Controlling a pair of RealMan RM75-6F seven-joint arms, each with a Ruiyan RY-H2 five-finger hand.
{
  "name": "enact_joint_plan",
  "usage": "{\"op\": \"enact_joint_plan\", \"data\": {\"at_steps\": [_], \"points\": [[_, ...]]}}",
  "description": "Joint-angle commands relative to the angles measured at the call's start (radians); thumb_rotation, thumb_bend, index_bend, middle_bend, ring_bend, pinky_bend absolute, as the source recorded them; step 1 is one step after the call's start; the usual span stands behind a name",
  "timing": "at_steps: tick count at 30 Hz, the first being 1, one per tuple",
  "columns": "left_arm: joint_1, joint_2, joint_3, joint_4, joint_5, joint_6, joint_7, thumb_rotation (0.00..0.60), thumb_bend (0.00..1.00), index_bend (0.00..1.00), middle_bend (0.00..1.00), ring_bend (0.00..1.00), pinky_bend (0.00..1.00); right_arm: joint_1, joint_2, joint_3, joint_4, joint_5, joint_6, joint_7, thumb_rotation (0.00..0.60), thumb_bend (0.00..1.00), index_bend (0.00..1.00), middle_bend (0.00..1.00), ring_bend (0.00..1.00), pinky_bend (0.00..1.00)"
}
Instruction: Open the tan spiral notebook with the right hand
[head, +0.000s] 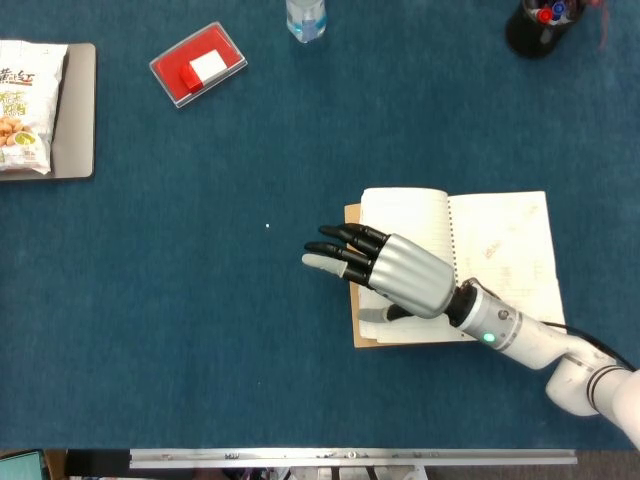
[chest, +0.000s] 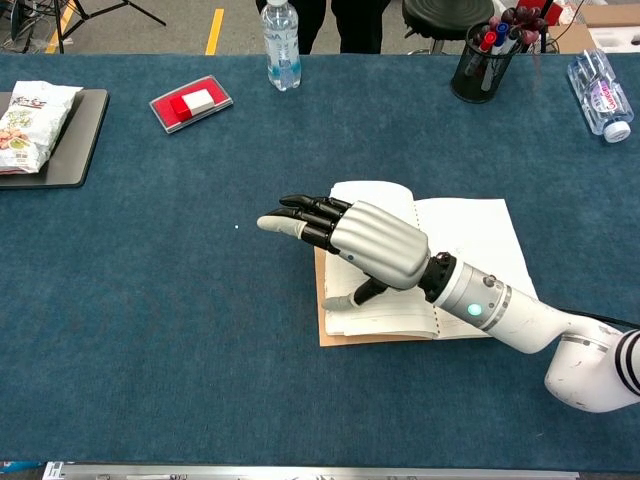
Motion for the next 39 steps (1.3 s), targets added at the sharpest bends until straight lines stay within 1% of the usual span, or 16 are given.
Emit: {"op": "enact_joint_plan", "data": {"at_steps": [1,6,11,19,26,39], "points": [[0.001,0.001,0.0,-0.001,0.0,0.001,0.0,0.6,0.04,0.38,0.35,0.19,0.37,-0.001,-0.005,-0.002,0.005,0.0,0.0,0.005,0.6,0.0,0.04,0.12,0.01,0.17],[0.002,0.002,0.0,-0.004,-0.002,0.001,0.001,0.6,0.04,0.38,0.35,0.19,0.37,0.0,-0.009,-0.004,0.014,0.0,0.004,0.008,0.6,0.0,0.04,0.12,0.01,0.17],[0.003,0.003,0.0,-0.005,-0.003,0.001,0.001,0.6,0.04,0.38,0.35,0.19,0.37,0.006,0.003,0.005,-0.001,0.002,0.041,0.009,0.6,0.0,0.04,0.12,0.01,0.17],[0.001,0.0,0.0,-0.003,-0.008,-0.005,0.014,0.6,0.05,0.38,0.35,0.19,0.37,0.029,0.072,0.023,-0.091,-0.008,0.124,-0.039,0.6,0.0,0.04,0.12,0.01,0.17],[0.0,-0.002,-0.002,-0.002,-0.012,-0.007,0.017,0.6,0.05,0.38,0.35,0.19,0.37,0.06,0.177,0.045,-0.237,-0.025,0.171,-0.137,0.6,0.0,0.04,0.12,0.01,0.17],[-0.001,-0.006,-0.002,-0.001,-0.015,-0.009,0.027,0.6,0.04,0.38,0.35,0.19,0.37,0.074,0.419,0.06,-0.541,-0.072,0.18,-0.358,0.6,0.0,0.04,0.12,0.01,0.17]]}}
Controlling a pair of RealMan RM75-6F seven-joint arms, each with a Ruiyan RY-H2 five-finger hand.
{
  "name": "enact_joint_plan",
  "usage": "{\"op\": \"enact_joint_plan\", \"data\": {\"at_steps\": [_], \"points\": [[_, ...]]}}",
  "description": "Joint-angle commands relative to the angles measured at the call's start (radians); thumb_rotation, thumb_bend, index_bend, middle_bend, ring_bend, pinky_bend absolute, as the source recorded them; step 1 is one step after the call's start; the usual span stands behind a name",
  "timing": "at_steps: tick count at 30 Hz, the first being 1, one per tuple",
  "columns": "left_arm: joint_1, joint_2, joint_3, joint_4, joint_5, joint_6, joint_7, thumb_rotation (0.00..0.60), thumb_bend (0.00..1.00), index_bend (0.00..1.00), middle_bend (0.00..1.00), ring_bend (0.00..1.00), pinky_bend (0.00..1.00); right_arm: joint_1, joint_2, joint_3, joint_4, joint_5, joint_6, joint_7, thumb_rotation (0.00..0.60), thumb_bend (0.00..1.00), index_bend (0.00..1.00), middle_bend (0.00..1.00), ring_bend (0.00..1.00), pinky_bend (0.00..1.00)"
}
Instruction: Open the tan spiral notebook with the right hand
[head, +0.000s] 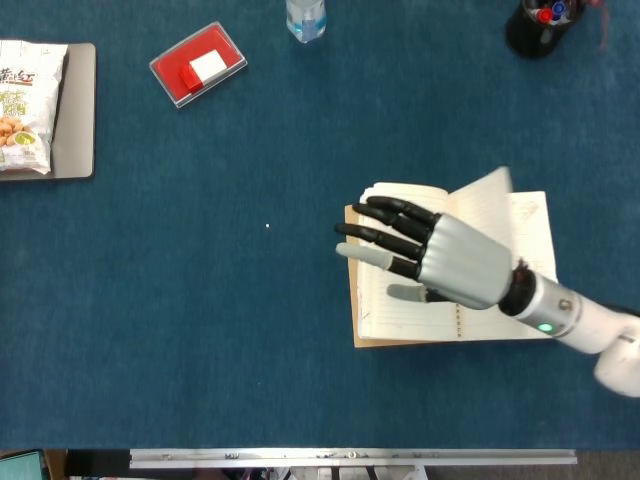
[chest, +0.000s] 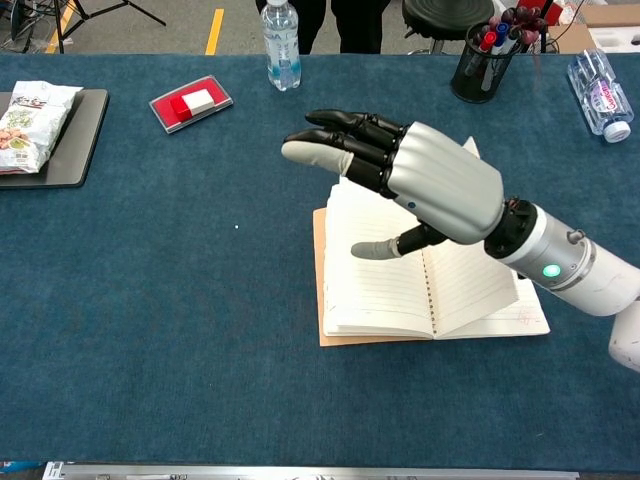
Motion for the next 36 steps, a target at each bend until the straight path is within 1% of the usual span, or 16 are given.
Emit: {"op": "enact_joint_plan", "data": {"at_steps": [1,5,8,13,18,26,32,36], "points": [[-0.002,-0.001,-0.001,0.001,-0.001,-0.002,0.003,0.6,0.04,0.38,0.35,0.19,0.37,0.001,0.074,0.009,-0.082,-0.017,0.002,-0.06,0.6,0.0,0.04,0.12,0.01,0.17],[-0.002,-0.003,-0.001,0.003,-0.002,-0.004,0.005,0.6,0.04,0.38,0.35,0.19,0.37,-0.009,0.135,0.011,-0.15,-0.029,0.004,-0.099,0.6,0.0,0.04,0.12,0.01,0.17],[-0.002,-0.004,0.0,0.004,-0.003,-0.004,0.006,0.6,0.05,0.38,0.35,0.19,0.37,-0.022,0.168,0.009,-0.179,-0.035,0.005,-0.119,0.6,0.0,0.04,0.12,0.01,0.17],[-0.002,-0.005,-0.001,0.005,-0.004,-0.004,0.006,0.6,0.05,0.38,0.35,0.19,0.37,-0.049,0.209,0.002,-0.2,-0.042,0.01,-0.134,0.6,0.0,0.04,0.12,0.01,0.17],[-0.003,-0.004,-0.001,0.004,-0.004,-0.004,0.005,0.6,0.04,0.38,0.35,0.19,0.37,-0.079,0.238,-0.009,-0.197,-0.039,-0.003,-0.138,0.6,0.0,0.04,0.12,0.01,0.17],[-0.003,-0.006,-0.002,0.006,-0.005,-0.005,0.006,0.6,0.05,0.38,0.35,0.19,0.37,-0.102,0.235,-0.021,-0.163,-0.034,-0.056,-0.12,0.6,0.0,0.05,0.12,0.01,0.17],[-0.002,-0.004,-0.002,0.005,-0.004,-0.004,0.0,0.6,0.05,0.38,0.35,0.19,0.37,-0.108,0.203,-0.028,-0.122,-0.032,-0.108,-0.108,0.6,0.0,0.04,0.12,0.01,0.17],[-0.002,-0.001,-0.003,0.004,-0.005,-0.004,-0.006,0.6,0.04,0.38,0.35,0.19,0.37,-0.111,0.166,-0.03,-0.081,-0.025,-0.144,-0.09,0.6,0.0,0.05,0.12,0.01,0.17]]}}
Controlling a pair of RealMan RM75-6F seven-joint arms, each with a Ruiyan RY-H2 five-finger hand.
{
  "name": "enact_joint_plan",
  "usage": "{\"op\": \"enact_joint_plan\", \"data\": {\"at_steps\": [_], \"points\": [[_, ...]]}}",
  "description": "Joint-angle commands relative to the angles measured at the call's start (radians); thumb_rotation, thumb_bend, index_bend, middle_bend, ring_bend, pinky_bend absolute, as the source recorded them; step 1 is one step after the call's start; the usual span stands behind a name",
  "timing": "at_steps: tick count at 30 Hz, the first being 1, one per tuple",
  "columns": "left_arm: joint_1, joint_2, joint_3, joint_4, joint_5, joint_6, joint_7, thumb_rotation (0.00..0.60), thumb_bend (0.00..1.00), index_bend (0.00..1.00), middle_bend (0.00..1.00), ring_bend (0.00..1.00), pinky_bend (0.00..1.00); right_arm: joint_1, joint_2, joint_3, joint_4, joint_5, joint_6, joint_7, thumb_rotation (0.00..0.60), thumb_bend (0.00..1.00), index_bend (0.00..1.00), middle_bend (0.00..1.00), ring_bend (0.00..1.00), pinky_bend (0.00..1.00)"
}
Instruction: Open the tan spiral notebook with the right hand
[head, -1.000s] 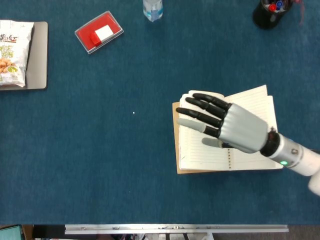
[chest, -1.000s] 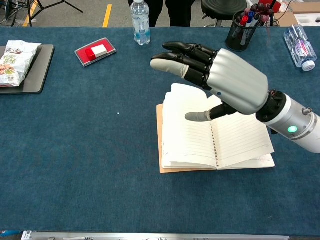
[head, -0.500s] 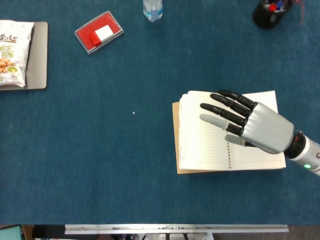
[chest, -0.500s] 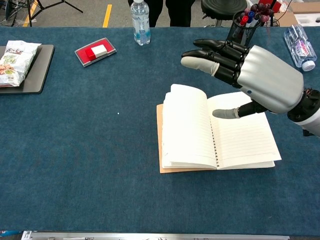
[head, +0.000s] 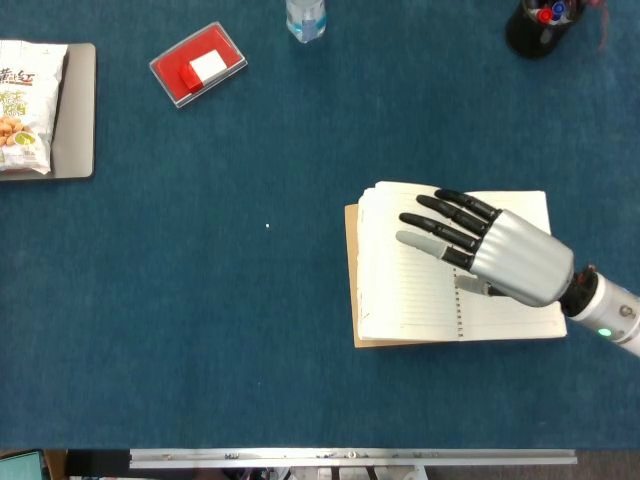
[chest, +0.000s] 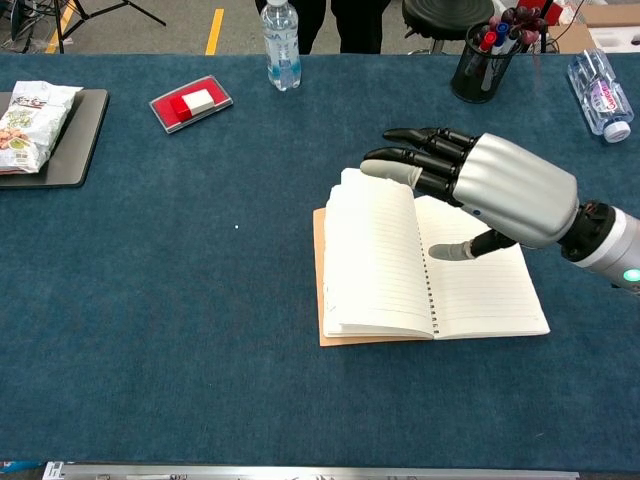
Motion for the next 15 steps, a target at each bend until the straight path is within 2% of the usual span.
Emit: {"op": "enact_joint_plan", "data": {"at_steps": [1,15], "points": [[0.0,0.001,-0.001,-0.001,0.0,0.001,-0.003,0.6,0.04,0.38,0.35,0.19,0.37,-0.003,-0.029,-0.002,0.032,0.006,-0.025,0.016,0.6,0.0,0.05,0.12,0.01,0.17],[0.003,0.007,-0.001,-0.004,0.002,0.005,-0.014,0.6,0.04,0.38,0.35,0.19,0.37,-0.004,-0.209,0.014,0.234,0.04,-0.079,0.139,0.6,0.0,0.05,0.12,0.01,0.17]]}}
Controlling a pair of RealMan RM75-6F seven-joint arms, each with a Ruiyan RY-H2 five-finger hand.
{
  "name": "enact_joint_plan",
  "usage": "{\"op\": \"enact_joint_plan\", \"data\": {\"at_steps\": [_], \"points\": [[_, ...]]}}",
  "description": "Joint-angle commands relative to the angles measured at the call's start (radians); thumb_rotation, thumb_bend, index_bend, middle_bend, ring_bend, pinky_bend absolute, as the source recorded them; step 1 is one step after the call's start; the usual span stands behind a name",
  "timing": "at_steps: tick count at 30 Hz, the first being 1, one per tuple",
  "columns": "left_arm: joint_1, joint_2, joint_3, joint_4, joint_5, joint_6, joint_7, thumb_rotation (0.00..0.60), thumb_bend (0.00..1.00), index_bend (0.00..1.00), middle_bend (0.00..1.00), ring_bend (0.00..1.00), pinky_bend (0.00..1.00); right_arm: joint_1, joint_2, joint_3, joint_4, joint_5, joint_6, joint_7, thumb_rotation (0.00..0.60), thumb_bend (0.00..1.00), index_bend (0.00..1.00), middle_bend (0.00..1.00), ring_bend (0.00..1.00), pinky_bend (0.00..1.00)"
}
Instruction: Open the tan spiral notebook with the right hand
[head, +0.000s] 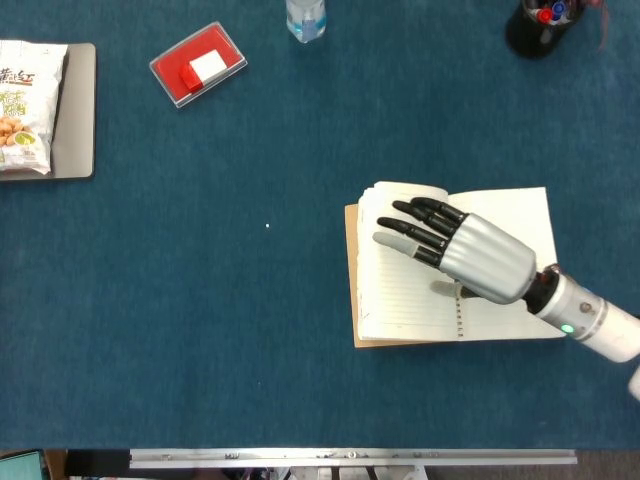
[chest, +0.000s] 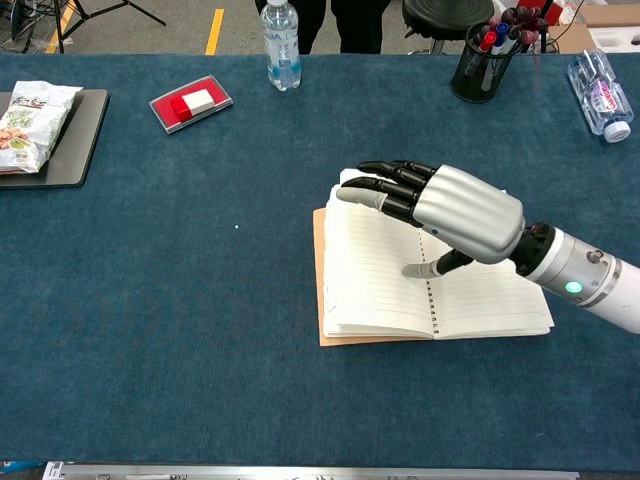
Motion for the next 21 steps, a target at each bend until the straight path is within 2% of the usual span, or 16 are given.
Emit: {"op": "enact_joint_plan", "data": {"at_steps": [1,8,21], "points": [[0.001,0.001,0.0,-0.001,0.001,0.002,-0.002,0.6,0.04,0.38,0.35,0.19,0.37,0.0,-0.041,0.007,0.044,0.012,-0.007,0.034,0.6,0.0,0.04,0.12,0.01,0.17],[0.004,0.006,0.0,-0.005,0.004,0.009,-0.006,0.6,0.04,0.38,0.35,0.19,0.37,-0.007,-0.097,-0.008,0.127,0.012,-0.011,0.07,0.6,0.0,0.04,0.12,0.01,0.17],[0.004,0.006,-0.001,-0.007,0.004,0.009,-0.004,0.6,0.05,0.38,0.35,0.19,0.37,-0.026,-0.133,-0.037,0.216,0.017,-0.017,0.105,0.6,0.0,0.04,0.12,0.01,0.17]]}}
